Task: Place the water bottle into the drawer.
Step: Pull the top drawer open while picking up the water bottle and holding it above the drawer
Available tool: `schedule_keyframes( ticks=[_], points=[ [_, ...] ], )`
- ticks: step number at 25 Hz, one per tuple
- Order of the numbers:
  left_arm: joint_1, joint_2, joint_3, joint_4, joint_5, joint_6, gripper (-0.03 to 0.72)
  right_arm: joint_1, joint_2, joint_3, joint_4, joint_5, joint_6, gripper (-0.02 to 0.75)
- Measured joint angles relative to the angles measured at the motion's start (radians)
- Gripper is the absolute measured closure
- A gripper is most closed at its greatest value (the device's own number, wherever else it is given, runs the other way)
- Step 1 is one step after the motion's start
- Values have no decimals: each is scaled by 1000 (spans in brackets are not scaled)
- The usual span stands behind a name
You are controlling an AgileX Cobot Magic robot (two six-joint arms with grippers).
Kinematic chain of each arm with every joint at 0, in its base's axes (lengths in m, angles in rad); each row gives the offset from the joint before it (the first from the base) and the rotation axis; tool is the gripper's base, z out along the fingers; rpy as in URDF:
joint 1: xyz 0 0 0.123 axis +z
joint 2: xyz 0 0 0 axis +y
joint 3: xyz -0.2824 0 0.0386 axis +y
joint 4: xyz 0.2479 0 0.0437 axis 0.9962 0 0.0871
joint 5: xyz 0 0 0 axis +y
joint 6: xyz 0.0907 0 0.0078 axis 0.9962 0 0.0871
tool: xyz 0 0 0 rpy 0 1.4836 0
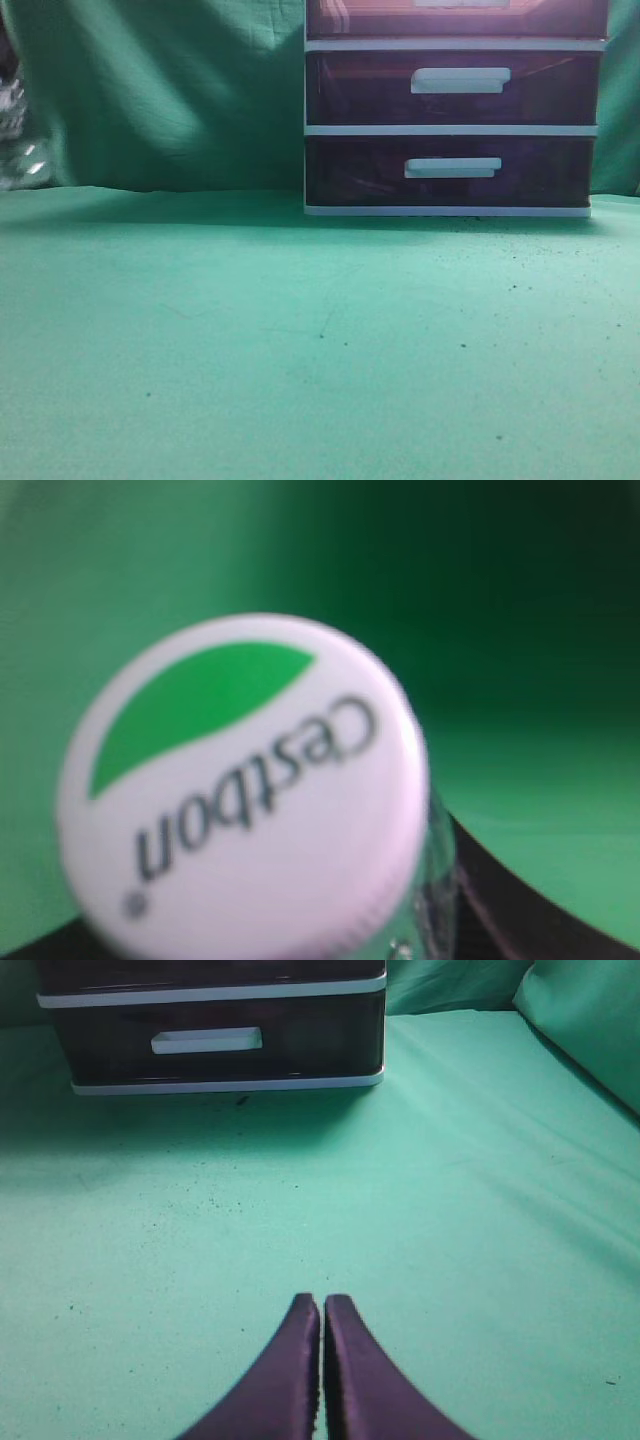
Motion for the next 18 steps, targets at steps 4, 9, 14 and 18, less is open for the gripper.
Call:
schedule_keyframes(
  ticks=[4,9,14,18],
  points=[
    [0,-157,6,12,-116,5,345,0,0,0,-4,-4,0,738],
    [0,-376,6,31,-209,5,345,0,0,3,5,-272,35,738],
    [0,-521,6,36,-331,3,345,0,0,-29,56,-534,54,738],
    [0,-551,6,54,-392,-8,370,0,104,-192,60,-407,-20,738]
  ],
)
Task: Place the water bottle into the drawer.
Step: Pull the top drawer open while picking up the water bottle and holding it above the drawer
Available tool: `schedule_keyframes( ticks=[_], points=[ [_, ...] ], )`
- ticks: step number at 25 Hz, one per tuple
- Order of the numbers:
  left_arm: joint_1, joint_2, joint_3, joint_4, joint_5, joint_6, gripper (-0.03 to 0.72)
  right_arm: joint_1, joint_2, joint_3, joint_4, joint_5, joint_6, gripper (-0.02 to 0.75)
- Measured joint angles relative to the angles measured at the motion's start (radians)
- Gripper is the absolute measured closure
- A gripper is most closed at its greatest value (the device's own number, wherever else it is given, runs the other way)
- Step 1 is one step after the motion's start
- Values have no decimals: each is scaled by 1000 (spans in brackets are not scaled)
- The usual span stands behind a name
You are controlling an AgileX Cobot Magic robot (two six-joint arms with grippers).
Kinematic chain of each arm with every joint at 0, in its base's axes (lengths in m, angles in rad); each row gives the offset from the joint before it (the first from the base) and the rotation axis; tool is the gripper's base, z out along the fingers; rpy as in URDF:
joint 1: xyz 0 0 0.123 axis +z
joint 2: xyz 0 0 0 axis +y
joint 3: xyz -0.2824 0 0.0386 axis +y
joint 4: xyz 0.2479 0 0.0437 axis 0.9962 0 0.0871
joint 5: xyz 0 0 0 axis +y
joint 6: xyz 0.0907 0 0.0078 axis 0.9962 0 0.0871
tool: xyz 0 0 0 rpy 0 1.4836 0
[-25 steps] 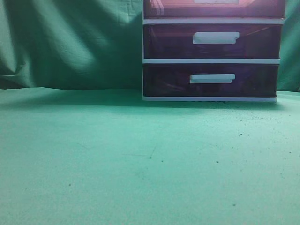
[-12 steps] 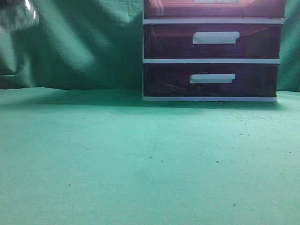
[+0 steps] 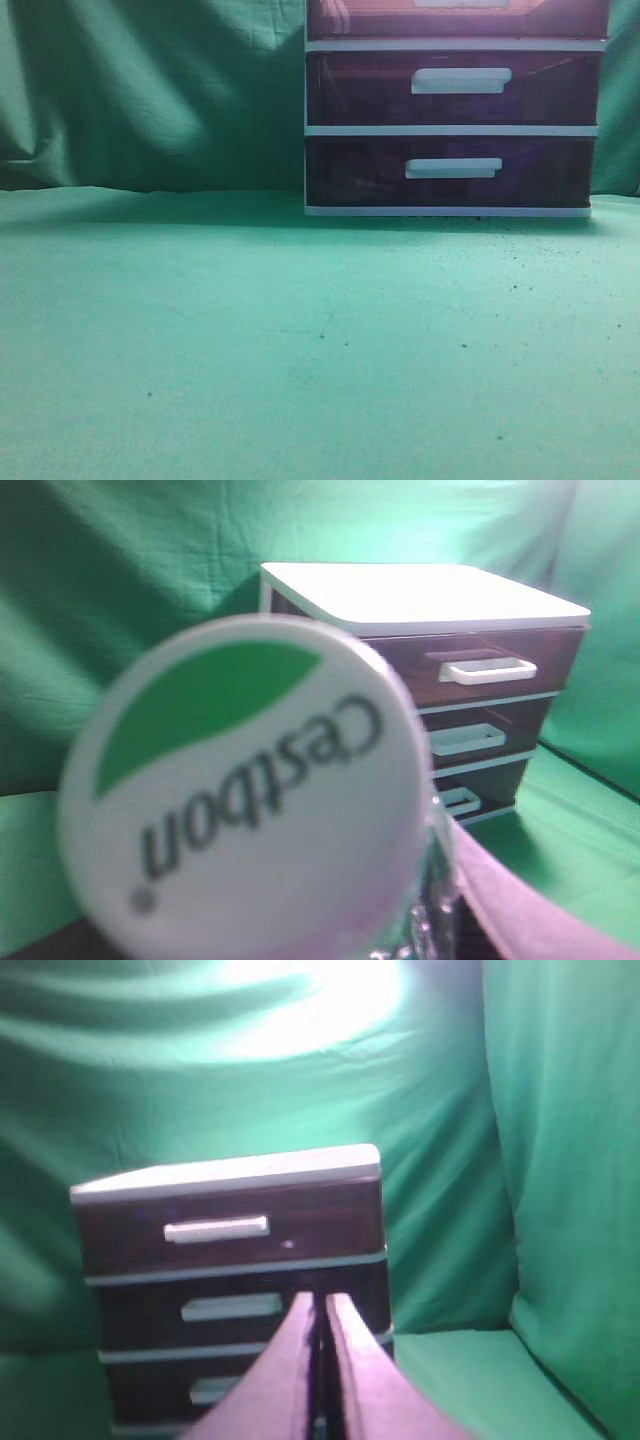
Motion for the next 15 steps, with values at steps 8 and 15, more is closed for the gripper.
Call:
schedule_keyframes(
  ticks=[8,15],
  points=[
    [0,-2,-10,6,-46,-9,370,0,459,-295,0,98,-100,738],
    [0,50,-11,6,-49,-29,370,27,878,-536,-20,64,-643,738]
  ],
)
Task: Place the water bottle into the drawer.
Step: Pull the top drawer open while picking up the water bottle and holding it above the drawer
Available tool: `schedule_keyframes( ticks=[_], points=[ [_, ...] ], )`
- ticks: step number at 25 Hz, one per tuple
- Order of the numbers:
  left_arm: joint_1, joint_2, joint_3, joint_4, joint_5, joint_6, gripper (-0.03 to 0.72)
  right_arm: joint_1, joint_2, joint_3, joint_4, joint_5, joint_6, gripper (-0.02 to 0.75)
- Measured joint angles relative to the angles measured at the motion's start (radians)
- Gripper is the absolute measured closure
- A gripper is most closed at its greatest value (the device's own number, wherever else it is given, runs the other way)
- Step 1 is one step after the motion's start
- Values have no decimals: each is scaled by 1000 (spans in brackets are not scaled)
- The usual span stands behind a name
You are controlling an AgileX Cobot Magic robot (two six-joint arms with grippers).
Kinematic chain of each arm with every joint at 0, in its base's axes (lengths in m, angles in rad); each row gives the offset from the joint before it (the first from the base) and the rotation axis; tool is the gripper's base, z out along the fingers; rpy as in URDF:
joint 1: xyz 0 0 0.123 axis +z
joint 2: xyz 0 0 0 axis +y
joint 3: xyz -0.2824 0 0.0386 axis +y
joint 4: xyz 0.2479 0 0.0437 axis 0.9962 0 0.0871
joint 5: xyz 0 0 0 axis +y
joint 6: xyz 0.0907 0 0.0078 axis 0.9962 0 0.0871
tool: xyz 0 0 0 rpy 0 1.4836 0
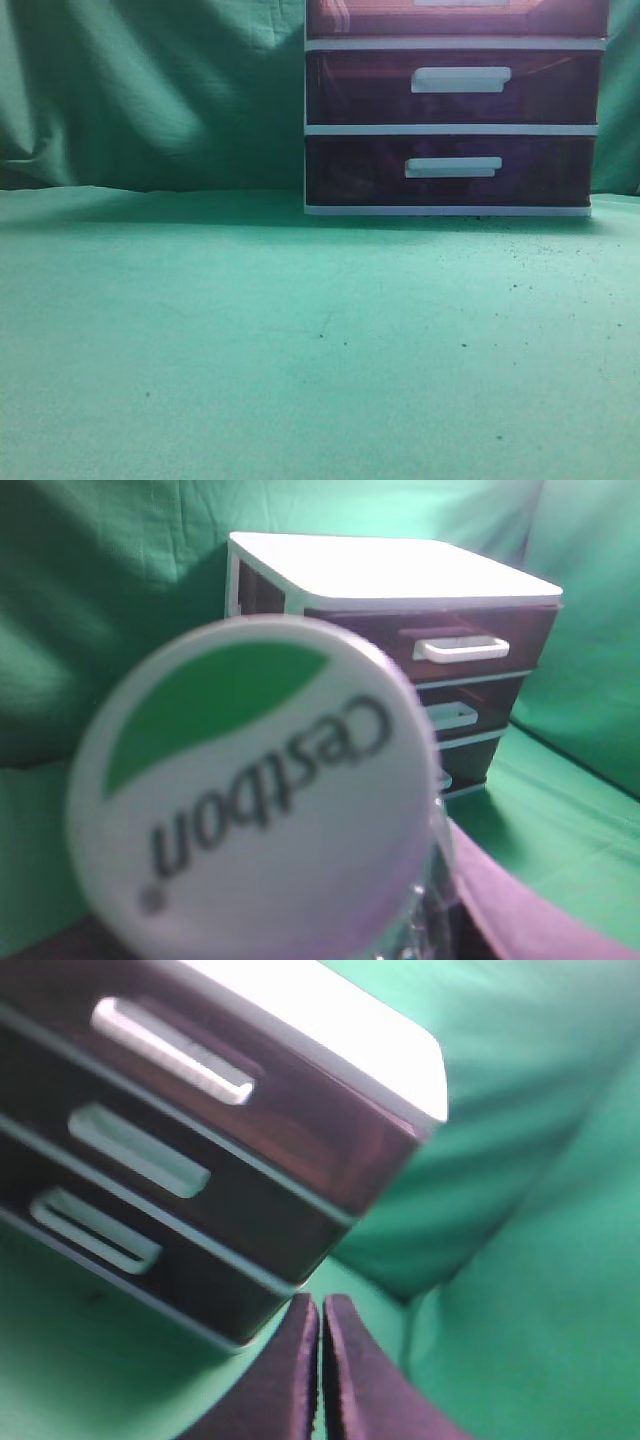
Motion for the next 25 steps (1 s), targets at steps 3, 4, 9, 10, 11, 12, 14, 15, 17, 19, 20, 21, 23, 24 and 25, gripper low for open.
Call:
schedule_keyframes(
  ticks=[3,4,9,10,11,12,14,15,17,19,20,21,23,24,25],
  points=[
    [0,45,-2,0,0,-2,370,55,167,-75,-14,-131,-334,738],
    [0,64,-2,0,0,-2,370,71,223,-91,-14,-187,-436,738],
    [0,136,-2,0,0,-5,370,132,445,-182,-15,-411,-642,621],
    [0,141,-2,0,0,-5,370,140,482,-208,-15,-422,-650,589],
    [0,145,-2,2,0,-5,370,141,516,-235,-15,-425,-654,555],
    [0,147,-2,5,0,-5,370,144,543,-257,-16,-428,-657,528],
    [0,147,-2,19,0,-5,370,146,601,-306,-28,-432,-661,522],
    [0,147,-2,23,0,-5,370,146,622,-328,-39,-432,-664,522],
    [0,147,-2,23,0,-5,370,146,666,-364,-73,-432,-670,481],
    [0,147,-2,23,0,-5,370,147,702,-394,-115,-432,-671,496],
    [0,147,-2,23,0,-5,370,148,721,-411,-128,-432,-672,496],
    [0,147,-2,23,0,-5,370,148,742,-429,-134,-432,-672,496],
    [0,147,-2,23,0,-5,370,148,781,-464,-146,-432,-672,496],
    [0,147,-2,23,0,-5,370,148,801,-485,-146,-432,-672,496],
    [0,147,-2,23,0,-5,370,148,820,-504,-148,-432,-672,496]
  ],
)
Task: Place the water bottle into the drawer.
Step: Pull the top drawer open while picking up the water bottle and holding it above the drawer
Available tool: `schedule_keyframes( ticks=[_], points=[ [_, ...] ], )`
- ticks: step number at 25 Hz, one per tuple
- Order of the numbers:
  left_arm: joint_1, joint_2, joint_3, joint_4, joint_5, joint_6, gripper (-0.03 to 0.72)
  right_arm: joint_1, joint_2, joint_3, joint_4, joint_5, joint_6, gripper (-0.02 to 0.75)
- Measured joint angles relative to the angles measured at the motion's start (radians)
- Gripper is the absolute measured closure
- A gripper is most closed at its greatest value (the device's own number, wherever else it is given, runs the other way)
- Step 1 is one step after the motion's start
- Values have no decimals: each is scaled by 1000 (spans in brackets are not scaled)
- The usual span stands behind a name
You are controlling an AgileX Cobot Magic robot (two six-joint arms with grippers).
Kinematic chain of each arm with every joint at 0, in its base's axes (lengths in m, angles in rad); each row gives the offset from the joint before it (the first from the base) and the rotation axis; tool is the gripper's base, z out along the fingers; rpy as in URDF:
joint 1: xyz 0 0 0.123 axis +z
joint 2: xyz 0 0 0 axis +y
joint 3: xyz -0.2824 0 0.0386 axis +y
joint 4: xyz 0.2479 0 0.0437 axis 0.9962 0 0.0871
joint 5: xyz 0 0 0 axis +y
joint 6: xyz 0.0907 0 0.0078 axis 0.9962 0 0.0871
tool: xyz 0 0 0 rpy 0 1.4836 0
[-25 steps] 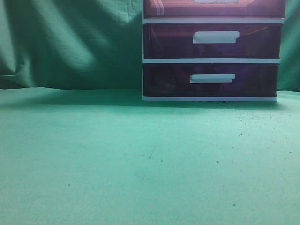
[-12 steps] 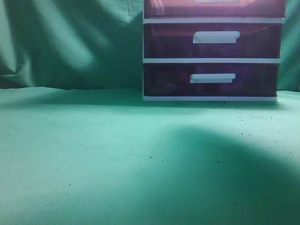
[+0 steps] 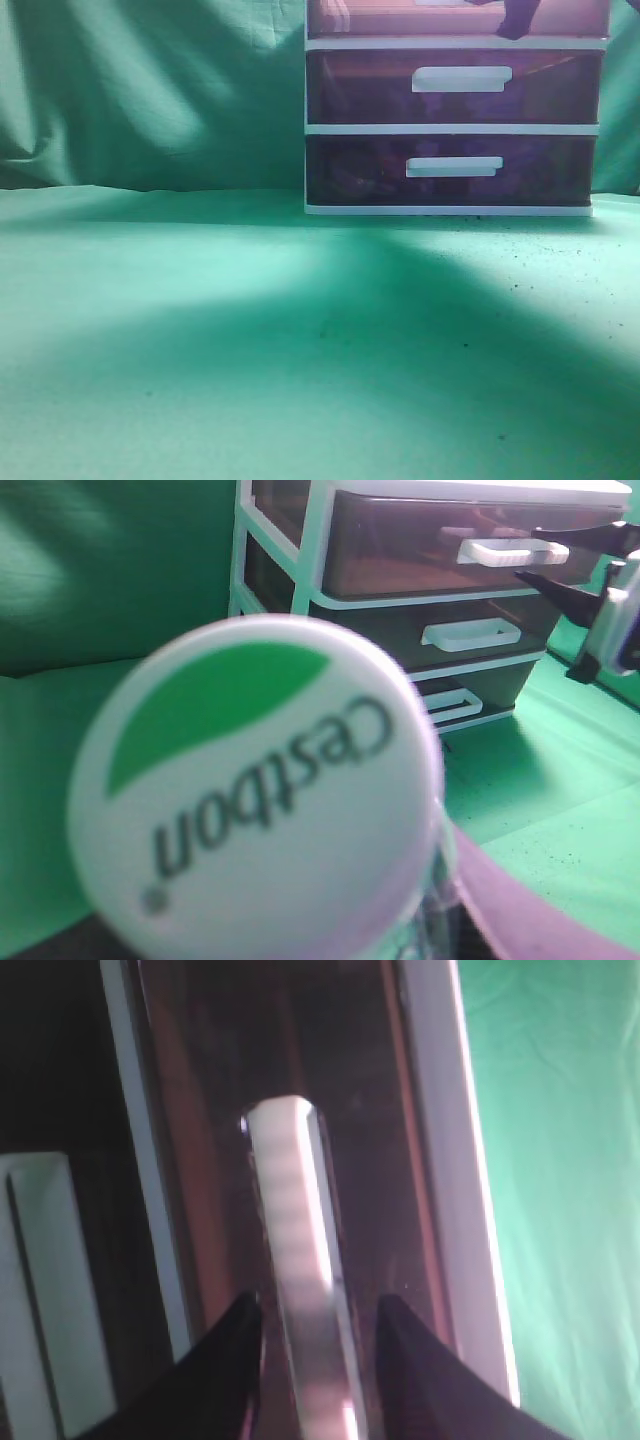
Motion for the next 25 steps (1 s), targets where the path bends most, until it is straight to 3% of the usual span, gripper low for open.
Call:
schedule_keyframes(
  ticks=[4,7,8,16,25],
  points=[
    [0,0,0,0,0,0,370,0,46,-43,-7,4,0,496],
    [0,1,0,10,0,0,370,0,52,-52,-21,-12,-8,638],
    [0,1,0,22,0,0,370,0,52,-52,-35,-12,-31,653],
    [0,1,0,29,0,0,370,0,-16,33,-53,-8,-81,641],
    [0,2,0,29,0,-3,370,0,-258,347,-84,-23,-78,641]
  ],
)
